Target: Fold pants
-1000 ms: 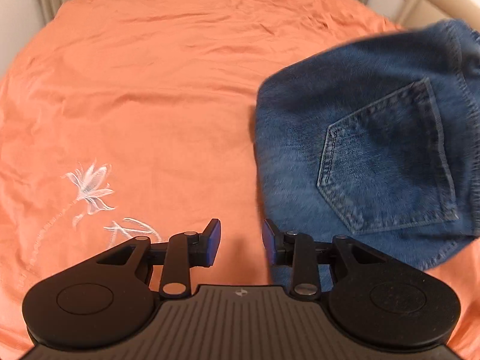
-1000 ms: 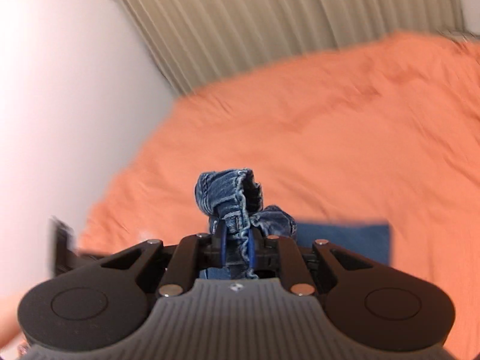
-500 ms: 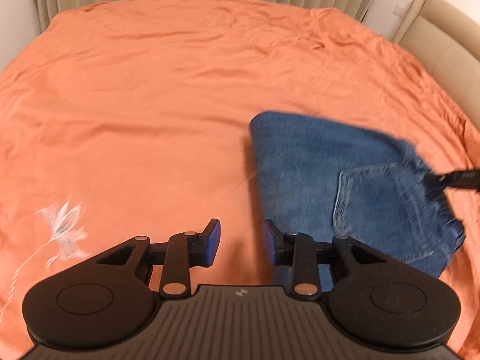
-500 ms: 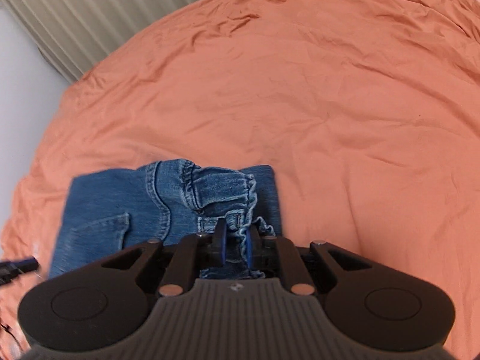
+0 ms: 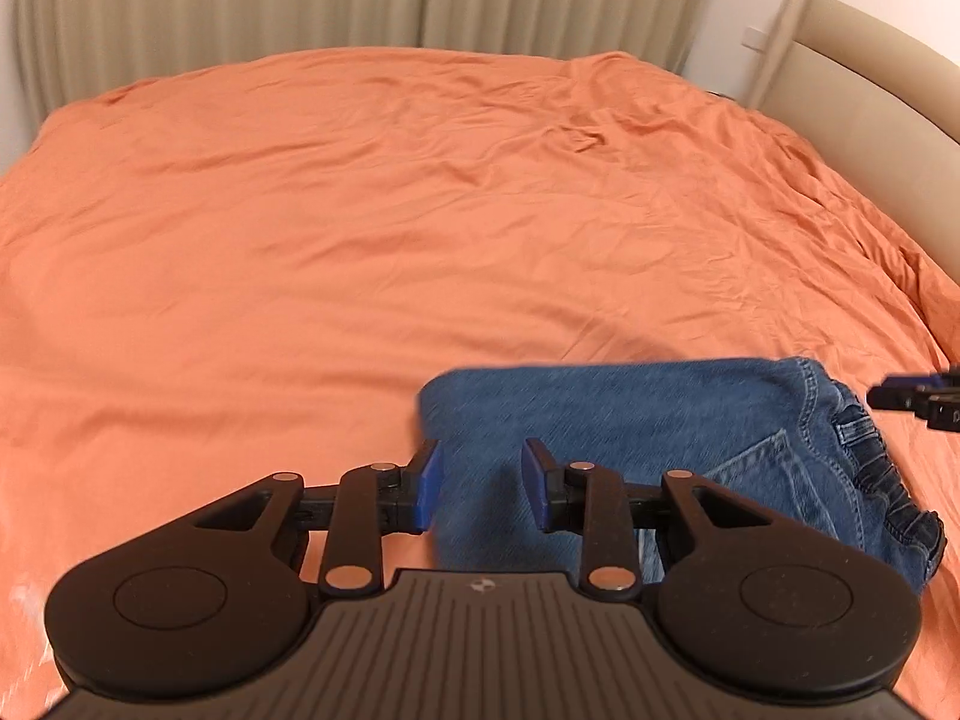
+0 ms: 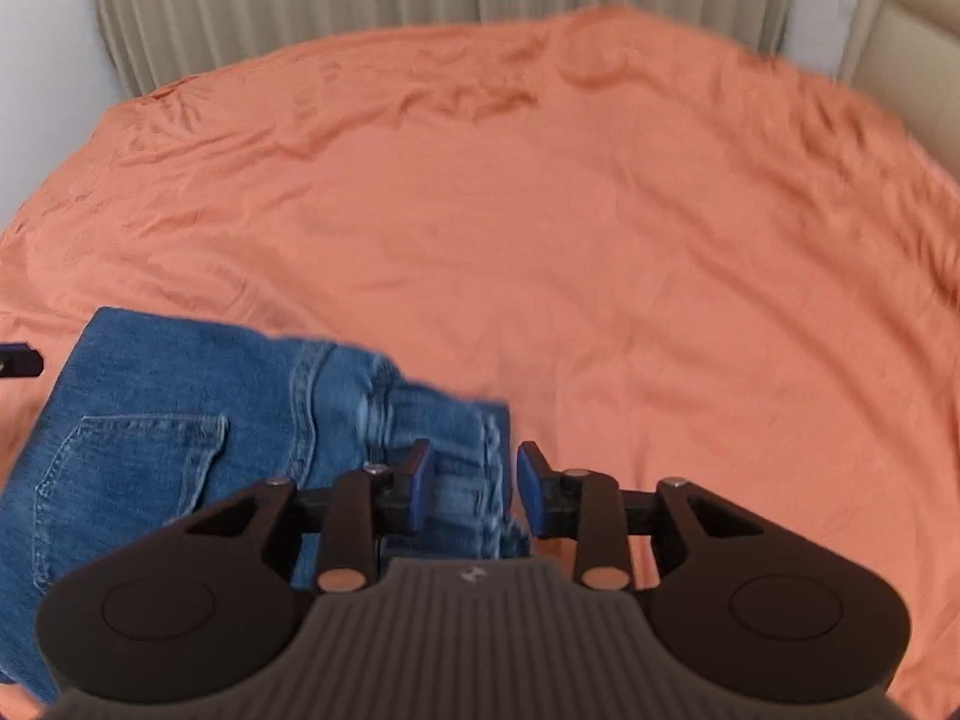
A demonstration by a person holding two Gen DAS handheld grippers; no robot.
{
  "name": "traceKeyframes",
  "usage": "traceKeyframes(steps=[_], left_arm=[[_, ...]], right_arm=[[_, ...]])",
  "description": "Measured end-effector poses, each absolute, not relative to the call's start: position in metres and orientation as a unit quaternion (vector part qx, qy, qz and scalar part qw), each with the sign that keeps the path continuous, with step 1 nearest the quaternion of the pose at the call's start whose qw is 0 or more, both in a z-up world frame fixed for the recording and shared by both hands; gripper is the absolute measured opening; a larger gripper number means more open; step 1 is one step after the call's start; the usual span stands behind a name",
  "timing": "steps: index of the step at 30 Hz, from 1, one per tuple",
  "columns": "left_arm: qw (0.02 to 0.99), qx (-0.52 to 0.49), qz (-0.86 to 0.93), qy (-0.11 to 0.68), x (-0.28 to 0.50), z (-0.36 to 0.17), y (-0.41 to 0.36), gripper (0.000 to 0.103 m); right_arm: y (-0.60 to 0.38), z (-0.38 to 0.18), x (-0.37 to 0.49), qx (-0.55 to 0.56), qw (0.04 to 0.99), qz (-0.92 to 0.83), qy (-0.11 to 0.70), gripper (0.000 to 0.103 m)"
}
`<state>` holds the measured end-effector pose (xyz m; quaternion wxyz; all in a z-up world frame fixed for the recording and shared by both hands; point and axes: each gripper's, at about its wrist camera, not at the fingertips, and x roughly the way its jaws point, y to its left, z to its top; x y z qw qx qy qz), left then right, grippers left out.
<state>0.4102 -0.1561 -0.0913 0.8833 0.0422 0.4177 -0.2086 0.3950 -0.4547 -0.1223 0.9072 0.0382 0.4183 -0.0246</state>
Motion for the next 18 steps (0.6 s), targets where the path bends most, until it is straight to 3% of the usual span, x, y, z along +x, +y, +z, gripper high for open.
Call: traceKeyframes(steps=[2, 7, 10, 13, 18], left_arm=[[0.881, 0.049, -0.213, 0.419, 0.418, -0.098, -0.166, 0.029], [0.875, 0.061, -0.186, 0.442, 0.44, -0.125, -0.178, 0.023], [0.854, 0.068, -0.155, 0.493, 0.456, -0.15, -0.18, 0.009], [0.852, 0.073, -0.156, 0.494, 0.456, -0.158, -0.179, 0.009], [0.866, 0.106, -0.15, 0.466, 0.429, -0.128, -0.174, 0.013]], right_arm=[[-0.449, -0.119, 0.398, 0.048, 0.916, -0.001, 0.399, 0.017], [-0.443, -0.154, 0.421, 0.07, 0.901, 0.002, 0.427, 0.017], [-0.443, -0.18, 0.429, 0.065, 0.893, -0.001, 0.445, 0.017], [-0.441, -0.186, 0.436, 0.071, 0.891, -0.01, 0.448, 0.017], [-0.437, -0.162, 0.421, 0.067, 0.902, -0.016, 0.427, 0.018]])
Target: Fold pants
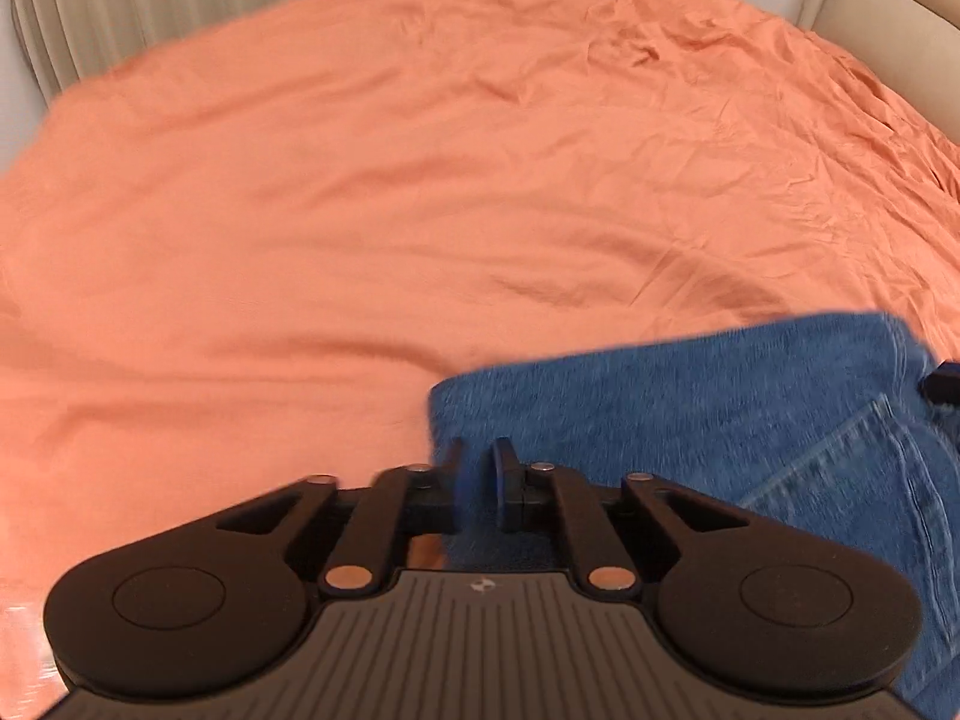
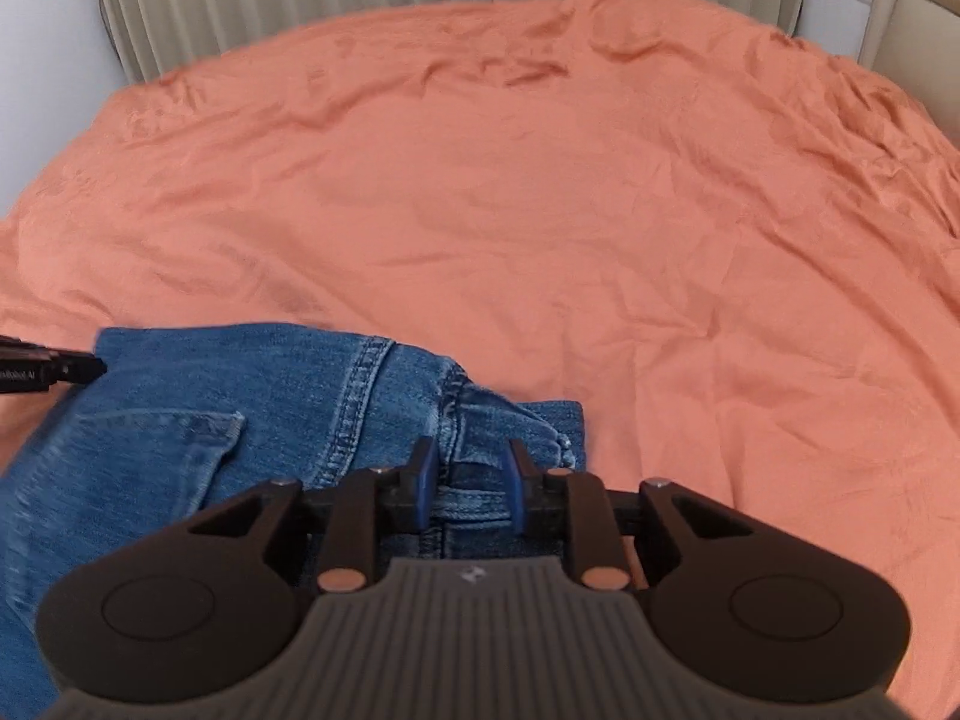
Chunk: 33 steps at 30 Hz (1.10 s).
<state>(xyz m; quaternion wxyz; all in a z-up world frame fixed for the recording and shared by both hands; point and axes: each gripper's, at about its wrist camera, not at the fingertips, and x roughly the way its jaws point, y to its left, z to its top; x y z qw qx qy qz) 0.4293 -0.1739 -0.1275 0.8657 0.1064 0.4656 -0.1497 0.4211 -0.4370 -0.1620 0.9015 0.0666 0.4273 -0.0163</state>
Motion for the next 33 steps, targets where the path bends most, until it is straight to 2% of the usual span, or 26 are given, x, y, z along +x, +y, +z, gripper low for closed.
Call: traceKeyframes(steps=[4, 9, 16, 18, 22, 24, 25, 26, 27, 29, 33], left_arm=[[0.856, 0.107, -0.17, 0.476, 0.384, -0.106, -0.167, 0.014], [0.85, 0.114, -0.213, 0.468, 0.316, -0.093, -0.162, 0.014], [0.832, 0.156, -0.206, 0.49, 0.266, -0.125, -0.16, 0.014], [0.826, 0.123, -0.19, 0.517, 0.267, -0.137, -0.148, 0.015], [0.838, 0.091, -0.18, 0.507, 0.26, -0.124, -0.13, 0.015], [0.85, 0.072, -0.188, 0.486, 0.247, -0.108, -0.12, 0.021], [0.856, 0.06, -0.192, 0.476, 0.24, -0.102, -0.115, 0.031], [0.86, 0.054, -0.197, 0.468, 0.232, -0.097, -0.112, 0.037], [0.865, 0.059, -0.199, 0.458, 0.224, -0.094, -0.111, 0.04], [0.872, 0.099, -0.194, 0.439, 0.206, -0.095, -0.114, 0.051], [0.871, 0.145, -0.184, 0.432, 0.188, -0.12, -0.126, 0.054]], right_arm=[[-0.432, -0.133, 0.371, 0.058, 0.911, -0.015, 0.408, 0.018], [-0.416, -0.127, 0.302, 0.039, 0.923, -0.018, 0.382, 0.018], [-0.405, -0.163, 0.267, 0.053, 0.917, -0.021, 0.394, 0.017], [-0.409, -0.177, 0.271, 0.067, 0.911, -0.022, 0.406, 0.016], [-0.417, -0.188, 0.278, 0.099, 0.905, -0.026, 0.412, 0.016], [-0.414, -0.187, 0.28, 0.085, 0.907, -0.028, 0.412, 0.016], [-0.412, -0.188, 0.28, 0.078, 0.907, -0.029, 0.412, 0.016], [-0.41, -0.188, 0.281, 0.077, 0.908, -0.03, 0.411, 0.016], [-0.411, -0.189, 0.281, 0.08, 0.908, -0.032, 0.41, 0.016], [-0.412, -0.189, 0.281, 0.093, 0.907, -0.035, 0.409, 0.016], [-0.413, -0.188, 0.28, 0.095, 0.906, -0.031, 0.411, 0.016]])
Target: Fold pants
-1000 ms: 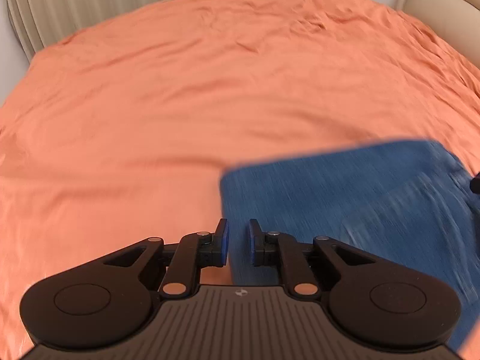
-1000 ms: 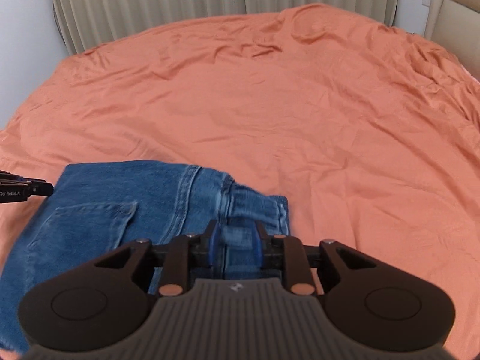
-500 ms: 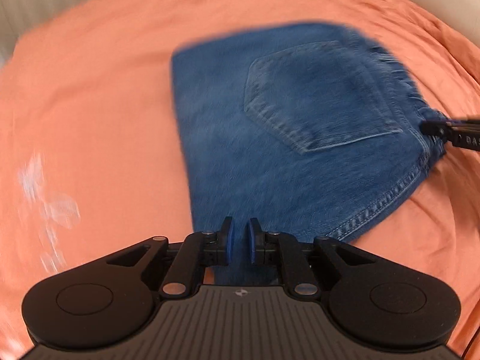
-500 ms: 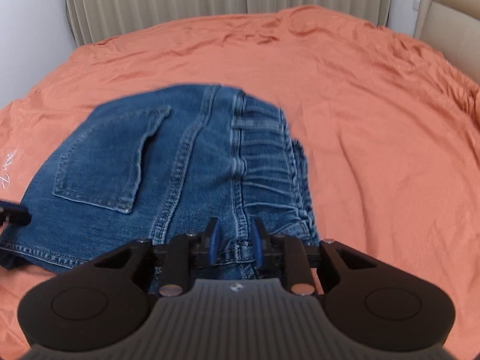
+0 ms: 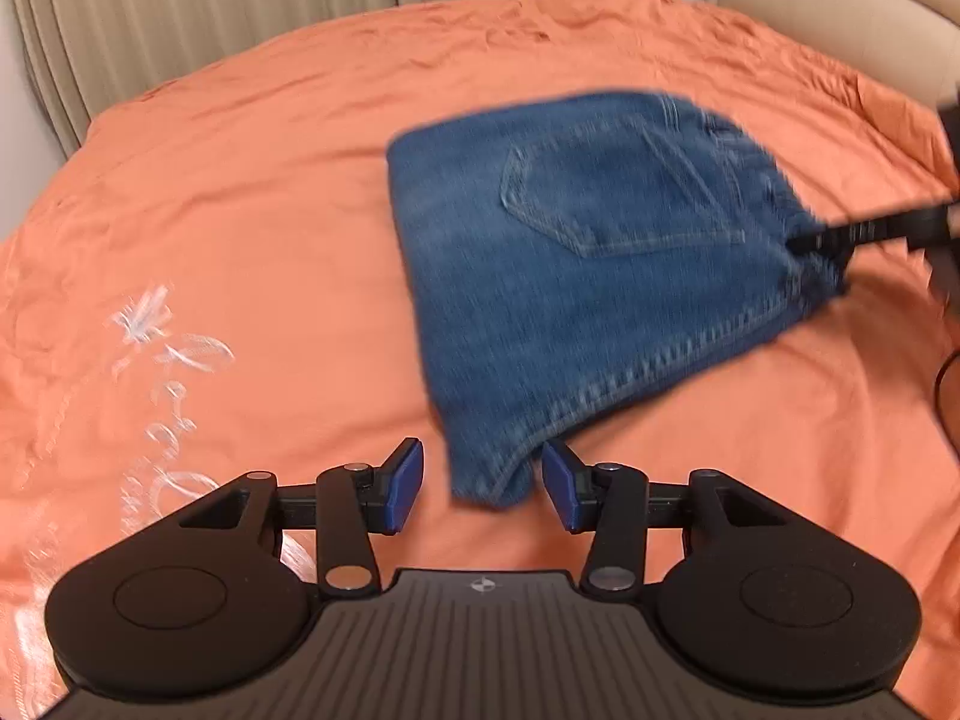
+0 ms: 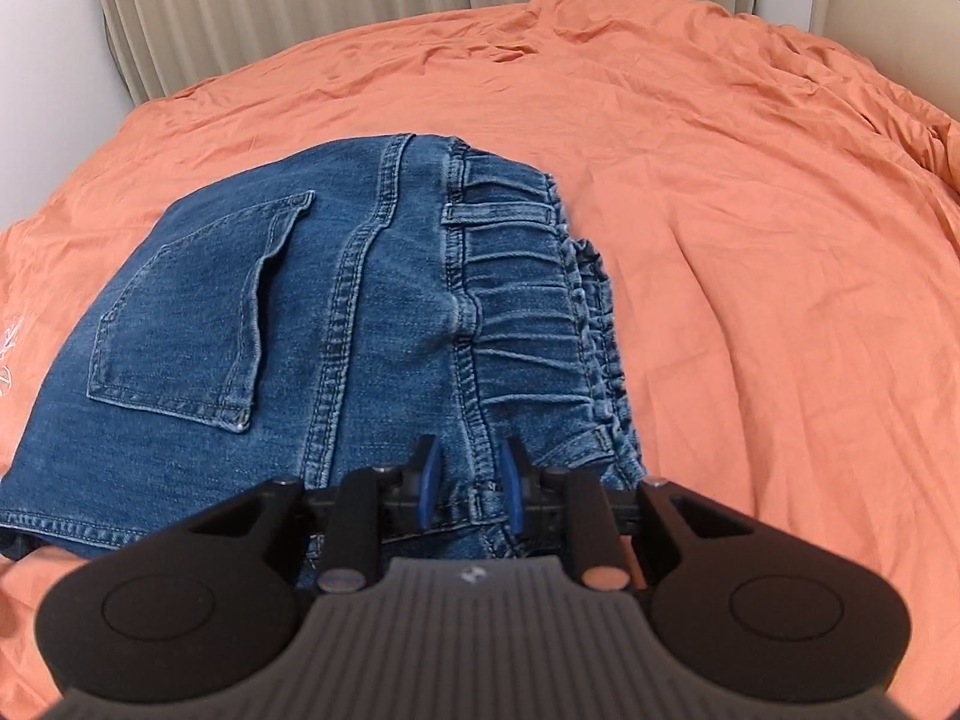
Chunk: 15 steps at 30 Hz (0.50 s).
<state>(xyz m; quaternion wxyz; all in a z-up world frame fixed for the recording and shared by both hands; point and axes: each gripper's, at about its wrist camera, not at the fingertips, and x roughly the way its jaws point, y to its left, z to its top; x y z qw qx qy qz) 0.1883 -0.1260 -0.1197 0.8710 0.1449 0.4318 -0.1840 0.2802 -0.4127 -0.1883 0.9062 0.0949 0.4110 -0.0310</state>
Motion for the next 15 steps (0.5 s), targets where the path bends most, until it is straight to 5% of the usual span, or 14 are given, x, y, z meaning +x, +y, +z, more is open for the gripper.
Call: traceKeyframes(steps=[4, 8, 12, 15], left_arm=[[0.883, 0.156, -0.154, 0.415, 0.196, -0.141, -0.133, 0.053], [0.878, 0.177, -0.162, 0.414, 0.206, -0.152, -0.141, 0.025], [0.886, 0.251, -0.172, 0.35, 0.186, -0.123, -0.149, 0.021], [0.852, 0.297, -0.196, 0.384, 0.189, -0.126, -0.148, 0.021]], right_arm=[[-0.416, -0.189, 0.28, 0.102, 0.905, -0.026, 0.411, 0.016], [-0.418, -0.19, 0.279, 0.109, 0.905, -0.022, 0.41, 0.016], [-0.416, -0.189, 0.28, 0.099, 0.905, -0.018, 0.413, 0.016], [-0.417, -0.19, 0.281, 0.099, 0.905, -0.013, 0.414, 0.016]])
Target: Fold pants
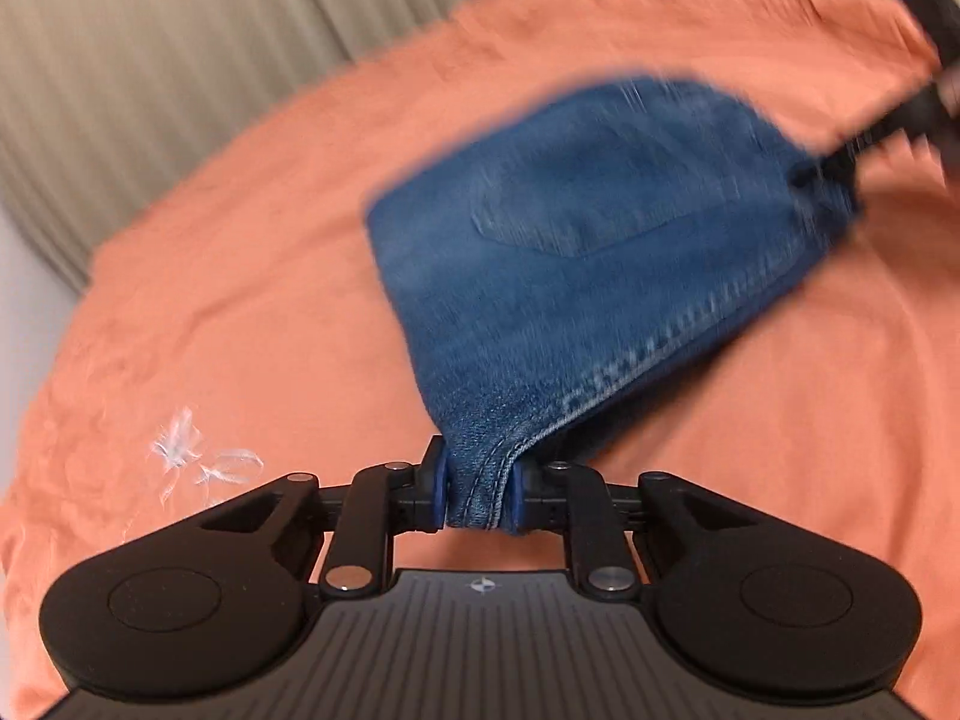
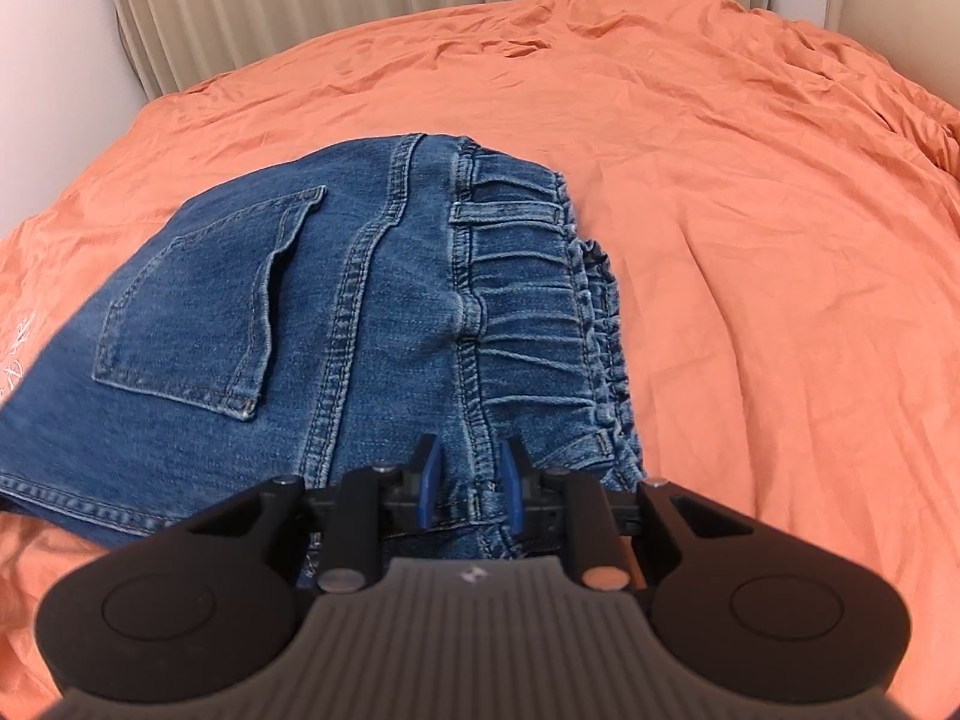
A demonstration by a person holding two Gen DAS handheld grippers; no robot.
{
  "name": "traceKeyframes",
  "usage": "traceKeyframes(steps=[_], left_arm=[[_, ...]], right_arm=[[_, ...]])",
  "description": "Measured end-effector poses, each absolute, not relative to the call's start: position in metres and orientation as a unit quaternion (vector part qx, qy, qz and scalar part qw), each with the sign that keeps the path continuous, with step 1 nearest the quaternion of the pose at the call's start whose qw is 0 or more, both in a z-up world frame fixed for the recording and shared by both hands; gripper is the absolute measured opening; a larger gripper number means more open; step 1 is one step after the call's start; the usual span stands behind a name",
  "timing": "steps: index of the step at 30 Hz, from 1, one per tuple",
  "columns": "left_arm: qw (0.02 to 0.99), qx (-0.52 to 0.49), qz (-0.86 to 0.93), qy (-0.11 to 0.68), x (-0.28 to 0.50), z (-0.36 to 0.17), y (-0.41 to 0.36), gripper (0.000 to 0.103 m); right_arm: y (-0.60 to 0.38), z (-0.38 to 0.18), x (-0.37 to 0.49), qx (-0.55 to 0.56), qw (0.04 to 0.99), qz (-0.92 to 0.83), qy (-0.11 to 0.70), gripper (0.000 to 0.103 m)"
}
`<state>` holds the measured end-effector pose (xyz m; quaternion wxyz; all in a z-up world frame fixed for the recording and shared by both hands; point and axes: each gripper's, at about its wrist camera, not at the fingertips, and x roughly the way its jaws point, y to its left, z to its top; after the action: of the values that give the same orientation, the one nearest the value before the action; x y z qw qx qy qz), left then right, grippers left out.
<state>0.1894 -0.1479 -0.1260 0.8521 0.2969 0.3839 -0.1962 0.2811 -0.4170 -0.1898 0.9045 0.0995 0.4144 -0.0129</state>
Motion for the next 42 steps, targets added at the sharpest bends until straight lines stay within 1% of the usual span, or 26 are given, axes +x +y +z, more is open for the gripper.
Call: traceKeyframes(steps=[1, 4, 7, 9, 12, 13, 16, 19, 20, 21, 22, 23, 24, 26, 28, 31, 34, 37, 40, 42], left_arm=[[0.841, 0.311, -0.202, 0.395, 0.192, -0.134, -0.147, 0.021], [0.817, 0.364, -0.214, 0.393, 0.192, -0.16, -0.15, 0.021], [0.801, 0.414, -0.223, 0.37, 0.184, -0.17, -0.156, 0.021], [0.797, 0.429, -0.227, 0.36, 0.179, -0.17, -0.159, 0.021], [0.793, 0.422, -0.23, 0.374, 0.174, -0.159, -0.159, 0.025], [0.789, 0.42, -0.232, 0.384, 0.172, -0.154, -0.158, 0.032], [0.781, 0.404, -0.252, 0.404, 0.164, -0.141, -0.142, 0.034], [0.796, 0.352, -0.245, 0.426, 0.171, -0.125, -0.117, 0.037], [0.804, 0.329, -0.241, 0.433, 0.176, -0.118, -0.11, 0.04], [0.812, 0.303, -0.239, 0.437, 0.183, -0.111, -0.104, 0.042], [0.821, 0.276, -0.236, 0.441, 0.19, -0.104, -0.098, 0.044], [0.83, 0.247, -0.235, 0.443, 0.197, -0.096, -0.094, 0.048], [0.837, 0.217, -0.234, 0.444, 0.201, -0.088, -0.089, 0.05], [0.847, 0.153, -0.236, 0.45, 0.218, -0.077, -0.082, 0.058], [0.854, 0.098, -0.24, 0.451, 0.235, -0.073, -0.078, 0.06], [0.86, 0.025, -0.233, 0.453, 0.263, -0.078, -0.075, 0.065], [0.849, -0.06, -0.232, 0.47, 0.292, -0.099, -0.072, 0.065], [0.837, -0.123, -0.226, 0.483, 0.312, -0.116, -0.069, 0.065], [0.826, -0.152, -0.222, 0.495, 0.329, -0.134, -0.07, 0.065], [0.822, -0.159, -0.222, 0.5, 0.339, -0.145, -0.073, 0.065]], right_arm=[[-0.417, -0.19, 0.281, 0.102, 0.904, -0.012, 0.415, 0.016], [-0.417, -0.191, 0.282, 0.102, 0.903, -0.007, 0.417, 0.016], [-0.417, -0.191, 0.282, 0.088, 0.903, -0.005, 0.419, 0.016], [-0.418, -0.192, 0.283, 0.087, 0.903, -0.006, 0.421, 0.016], [-0.419, -0.192, 0.284, 0.087, 0.902, -0.008, 0.423, 0.016], [-0.419, -0.192, 0.285, 0.087, 0.901, -0.01, 0.425, 0.016], [-0.416, -0.188, 0.288, 0.076, 0.9, -0.016, 0.43, 0.016], [-0.409, -0.178, 0.286, 0.057, 0.902, -0.019, 0.427, 0.02], [-0.409, -0.173, 0.284, 0.059, 0.903, -0.017, 0.426, 0.027], [-0.411, -0.167, 0.281, 0.069, 0.904, -0.01, 0.422, 0.042], [-0.415, -0.161, 0.276, 0.086, 0.906, -0.004, 0.415, 0.051], [-0.419, -0.155, 0.271, 0.099, 0.907, -0.009, 0.409, 0.069], [-0.424, -0.149, 0.266, 0.11, 0.909, -0.019, 0.401, 0.073], [-0.435, -0.142, 0.256, 0.137, 0.908, -0.032, 0.395, 0.073], [-0.453, -0.144, 0.247, 0.198, 0.897, -0.044, 0.393, 0.073], [-0.479, -0.165, 0.239, 0.312, 0.862, -0.049, 0.398, 0.072], [-0.493, -0.188, 0.238, 0.368, 0.837, -0.063, 0.401, 0.071], [-0.5, -0.206, 0.241, 0.408, 0.819, -0.052, 0.401, 0.065], [-0.498, -0.214, 0.25, 0.406, 0.82, -0.046, 0.401, 0.06], [-0.498, -0.218, 0.258, 0.407, 0.82, -0.04, 0.399, 0.061]])
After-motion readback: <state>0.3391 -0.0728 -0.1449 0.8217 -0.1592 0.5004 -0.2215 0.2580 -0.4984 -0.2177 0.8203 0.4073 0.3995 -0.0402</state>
